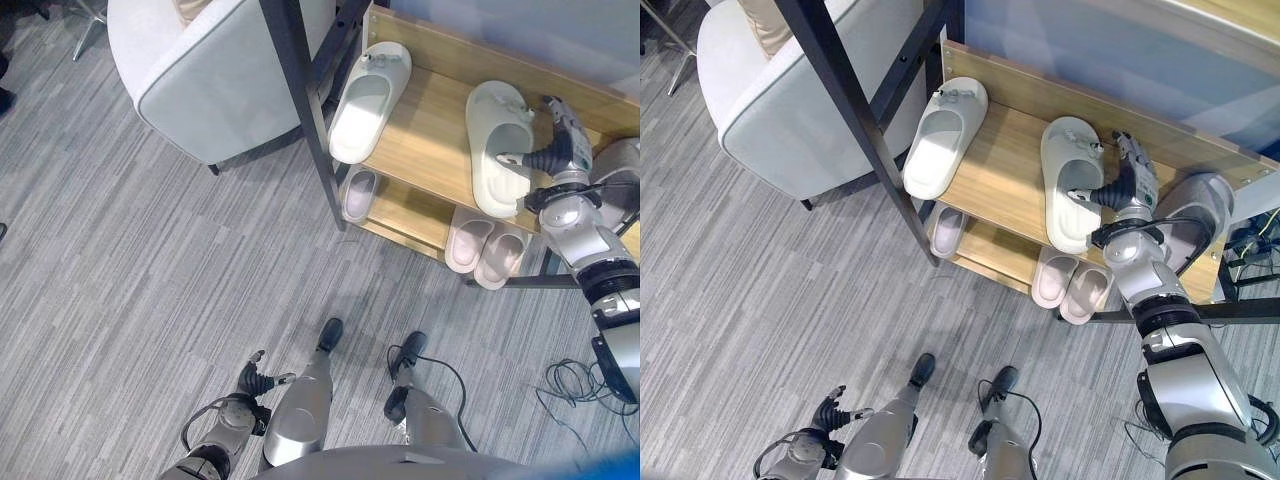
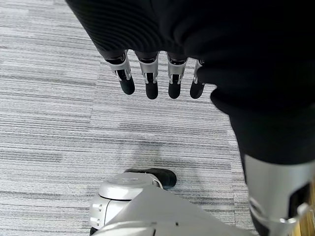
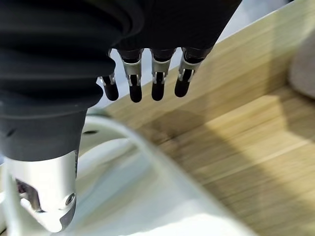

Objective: Arrange the slippers neatly on the shoe rack.

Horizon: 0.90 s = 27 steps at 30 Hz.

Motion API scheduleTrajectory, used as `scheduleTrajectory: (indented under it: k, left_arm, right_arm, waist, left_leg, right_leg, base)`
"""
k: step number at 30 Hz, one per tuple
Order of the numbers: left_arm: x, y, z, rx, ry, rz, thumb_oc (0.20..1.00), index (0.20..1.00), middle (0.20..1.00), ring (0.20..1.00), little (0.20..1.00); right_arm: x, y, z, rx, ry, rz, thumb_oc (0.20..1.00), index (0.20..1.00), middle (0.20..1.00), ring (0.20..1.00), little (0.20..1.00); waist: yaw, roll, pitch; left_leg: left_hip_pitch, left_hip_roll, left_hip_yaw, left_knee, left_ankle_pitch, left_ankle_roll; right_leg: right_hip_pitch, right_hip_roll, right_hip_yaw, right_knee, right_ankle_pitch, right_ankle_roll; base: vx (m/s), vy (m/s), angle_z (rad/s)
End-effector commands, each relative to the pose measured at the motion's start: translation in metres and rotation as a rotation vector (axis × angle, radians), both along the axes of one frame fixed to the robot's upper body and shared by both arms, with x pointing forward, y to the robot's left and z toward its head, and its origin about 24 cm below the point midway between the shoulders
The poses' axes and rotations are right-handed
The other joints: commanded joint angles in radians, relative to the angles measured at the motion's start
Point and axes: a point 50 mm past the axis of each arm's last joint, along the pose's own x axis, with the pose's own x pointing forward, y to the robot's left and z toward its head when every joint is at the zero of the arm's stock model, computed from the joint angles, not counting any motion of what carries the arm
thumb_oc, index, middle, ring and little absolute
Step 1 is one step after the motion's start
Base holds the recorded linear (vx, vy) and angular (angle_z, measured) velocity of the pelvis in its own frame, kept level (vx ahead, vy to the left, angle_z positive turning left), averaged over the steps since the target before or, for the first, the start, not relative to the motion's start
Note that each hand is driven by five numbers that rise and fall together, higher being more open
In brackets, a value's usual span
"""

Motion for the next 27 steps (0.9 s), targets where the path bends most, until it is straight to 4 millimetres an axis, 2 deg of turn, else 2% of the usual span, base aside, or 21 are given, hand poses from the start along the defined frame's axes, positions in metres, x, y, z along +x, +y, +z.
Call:
scheduleTrajectory:
  k: [1, 3, 4, 5, 6, 7, 8, 12, 18, 23, 27]
  left_arm:
    - [-0.003, 0.006, -0.001, 0.040, 0.022, -0.011, 1.000, 1.000, 1.000, 1.000, 1.000]
    - [-0.002, 0.006, -0.001, 0.042, 0.021, -0.017, 1.000, 1.000, 1.000, 1.000, 1.000]
    - [0.008, 0.008, 0.002, 0.033, 0.010, 0.001, 1.000, 1.000, 1.000, 1.000, 1.000]
    - [0.008, 0.008, 0.002, 0.033, 0.010, 0.001, 1.000, 1.000, 1.000, 1.000, 1.000]
    - [0.012, 0.007, 0.004, 0.035, -0.007, 0.013, 1.000, 1.000, 1.000, 1.000, 1.000]
    - [0.007, 0.009, 0.002, 0.034, 0.005, 0.022, 1.000, 1.000, 1.000, 1.000, 1.000]
    - [0.003, 0.010, 0.000, 0.035, 0.013, 0.029, 1.000, 1.000, 1.000, 1.000, 1.000]
    - [-0.001, 0.022, 0.002, 0.050, 0.019, 0.050, 1.000, 1.000, 1.000, 1.000, 1.000]
    - [0.000, 0.026, 0.003, 0.057, 0.023, 0.057, 1.000, 1.000, 1.000, 1.000, 1.000]
    - [0.010, 0.029, 0.007, 0.058, 0.011, 0.066, 1.000, 1.000, 1.000, 1.000, 1.000]
    - [0.016, 0.032, 0.010, 0.064, 0.003, 0.062, 1.000, 1.000, 1.000, 1.000, 1.000]
  right_arm:
    - [0.005, 0.003, 0.033, 0.014, -0.122, 0.024, 1.000, 1.000, 1.000, 1.000, 1.000]
    - [0.007, 0.003, 0.039, 0.026, -0.128, 0.026, 1.000, 1.000, 1.000, 1.000, 1.000]
    - [0.010, 0.014, 0.040, 0.018, -0.120, 0.064, 1.000, 1.000, 1.000, 1.000, 1.000]
    - [0.011, 0.014, 0.040, 0.018, -0.121, 0.064, 0.944, 0.944, 0.944, 0.944, 0.944]
    - [0.016, 0.015, 0.045, 0.041, -0.116, 0.048, 0.533, 0.533, 0.533, 0.533, 0.533]
    - [0.017, 0.011, 0.040, 0.047, -0.096, 0.032, 0.325, 0.325, 0.325, 0.325, 0.325]
    - [0.017, 0.008, 0.038, 0.045, -0.082, 0.023, 0.200, 0.200, 0.200, 0.200, 0.200]
    - [0.017, 0.004, 0.026, 0.053, -0.025, 0.009, 0.200, 0.200, 0.200, 0.200, 0.200]
    - [0.017, 0.007, 0.023, 0.073, -0.034, 0.006, 0.200, 0.200, 0.200, 0.200, 0.200]
    - [0.019, 0.018, 0.040, 0.160, -0.132, 0.024, 0.200, 0.200, 0.200, 0.200, 0.200]
    - [0.023, 0.026, 0.049, 0.167, -0.139, 0.057, 0.200, 0.200, 0.200, 0.200, 0.200]
  waist:
    - [0.019, 0.003, 0.001]
    - [0.025, -0.001, 0.002]
    - [0.019, -0.006, 0.004]
    - [0.018, -0.005, 0.004]
    - [0.022, -0.010, 0.003]
    - [0.029, -0.011, 0.002]
    - [0.032, -0.013, 0.002]
    - [0.048, -0.016, 0.009]
    - [0.050, -0.018, 0.013]
    - [0.038, -0.026, 0.013]
    - [0.038, -0.033, 0.013]
  left_leg:
    - [-0.023, 0.012, -0.020, -0.090, 0.042, -0.052]
    - [-0.034, 0.011, -0.022, -0.090, 0.045, -0.053]
    - [-0.039, 0.011, -0.022, -0.090, 0.046, -0.054]
    - [-0.039, 0.011, -0.022, -0.090, 0.046, -0.054]
    - [-0.046, 0.009, -0.023, -0.090, 0.045, -0.054]
    - [-0.049, 0.006, -0.028, -0.090, 0.046, -0.054]
    - [-0.052, 0.005, -0.030, -0.090, 0.047, -0.054]
    - [-0.060, -0.001, -0.037, -0.090, 0.051, -0.055]
    - [-0.056, -0.004, -0.036, -0.090, 0.050, -0.052]
    - [-0.037, -0.008, -0.031, -0.090, 0.043, -0.039]
    - [-0.038, -0.014, -0.034, -0.090, 0.044, -0.035]
  right_leg:
    - [0.130, -0.042, -0.014, 0.006, -0.108, 0.141]
    - [0.120, -0.043, -0.014, 0.006, -0.107, 0.142]
    - [0.114, -0.042, -0.013, 0.006, -0.106, 0.143]
    - [0.114, -0.042, -0.014, 0.006, -0.106, 0.143]
    - [0.109, -0.041, -0.015, 0.006, -0.107, 0.143]
    - [0.108, -0.042, -0.020, 0.006, -0.108, 0.143]
    - [0.109, -0.043, -0.025, 0.006, -0.108, 0.143]
    - [0.109, -0.047, -0.038, 0.006, -0.104, 0.145]
    - [0.112, -0.051, -0.032, 0.006, -0.101, 0.147]
    - [0.123, -0.059, -0.019, 0.006, -0.090, 0.149]
    - [0.126, -0.067, -0.023, 0.006, -0.084, 0.150]
  base:
    - [0.00, 0.000, 0.00]
    - [0.00, 0.000, 0.00]
    - [0.00, 0.000, 0.00]
    - [0.00, 0.000, 0.00]
    - [0.00, 0.000, 0.00]
    - [0.00, -0.010, -0.05]
    - [0.00, 0.000, 0.00]
    - [-0.01, 0.008, 0.17]
    - [-0.02, 0.034, 0.04]
    - [-0.04, 0.071, -0.01]
    - [-0.03, 0.052, 0.02]
